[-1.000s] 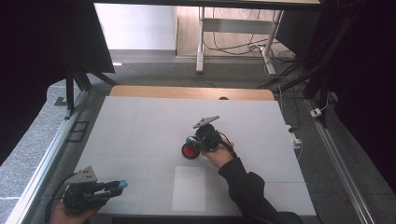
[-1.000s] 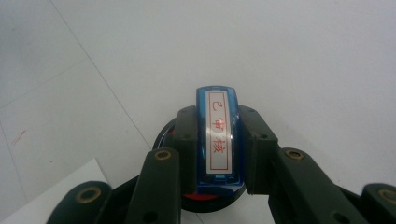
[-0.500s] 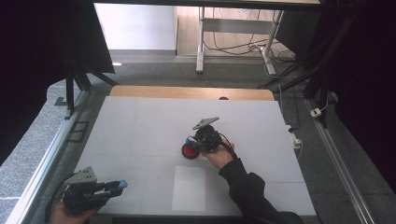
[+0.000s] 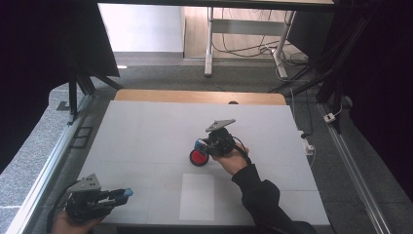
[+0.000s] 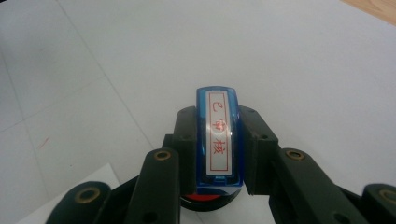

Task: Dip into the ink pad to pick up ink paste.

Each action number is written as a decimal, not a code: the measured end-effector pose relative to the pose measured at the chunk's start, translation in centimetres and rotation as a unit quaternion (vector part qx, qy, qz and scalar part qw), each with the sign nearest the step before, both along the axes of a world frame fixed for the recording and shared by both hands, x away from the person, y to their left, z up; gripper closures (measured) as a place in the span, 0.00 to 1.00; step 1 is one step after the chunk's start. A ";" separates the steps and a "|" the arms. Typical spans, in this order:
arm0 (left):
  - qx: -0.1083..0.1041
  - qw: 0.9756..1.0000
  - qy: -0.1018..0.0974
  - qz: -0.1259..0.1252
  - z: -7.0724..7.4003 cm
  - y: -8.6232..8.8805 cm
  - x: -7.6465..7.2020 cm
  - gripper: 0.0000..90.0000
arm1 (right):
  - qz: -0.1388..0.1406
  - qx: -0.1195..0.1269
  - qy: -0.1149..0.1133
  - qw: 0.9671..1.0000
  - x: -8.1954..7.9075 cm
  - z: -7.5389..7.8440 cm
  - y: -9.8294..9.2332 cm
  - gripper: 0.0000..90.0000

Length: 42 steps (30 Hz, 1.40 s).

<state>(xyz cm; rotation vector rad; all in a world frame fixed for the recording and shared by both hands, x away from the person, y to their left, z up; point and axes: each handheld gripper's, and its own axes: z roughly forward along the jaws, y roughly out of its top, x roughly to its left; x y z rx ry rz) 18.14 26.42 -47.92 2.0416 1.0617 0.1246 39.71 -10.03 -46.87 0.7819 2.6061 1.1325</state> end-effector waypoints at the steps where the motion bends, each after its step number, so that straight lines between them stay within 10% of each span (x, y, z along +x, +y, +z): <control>1: -0.001 1.000 0.000 0.000 0.0 0.0 0.0 0.76 | 0.007 -0.003 -0.002 1.000 -0.1 0.0 0.1 0.79; 32: -0.002 1.000 0.005 0.002 0.0 0.0 0.1 0.76 | 0.022 -0.066 -0.007 0.998 -1.0 -1.6 2.3 0.79; 42: 0.003 1.000 0.007 -0.001 -0.1 0.0 0.1 0.76 | 0.011 -0.039 0.021 0.999 -0.4 -1.8 1.8 0.79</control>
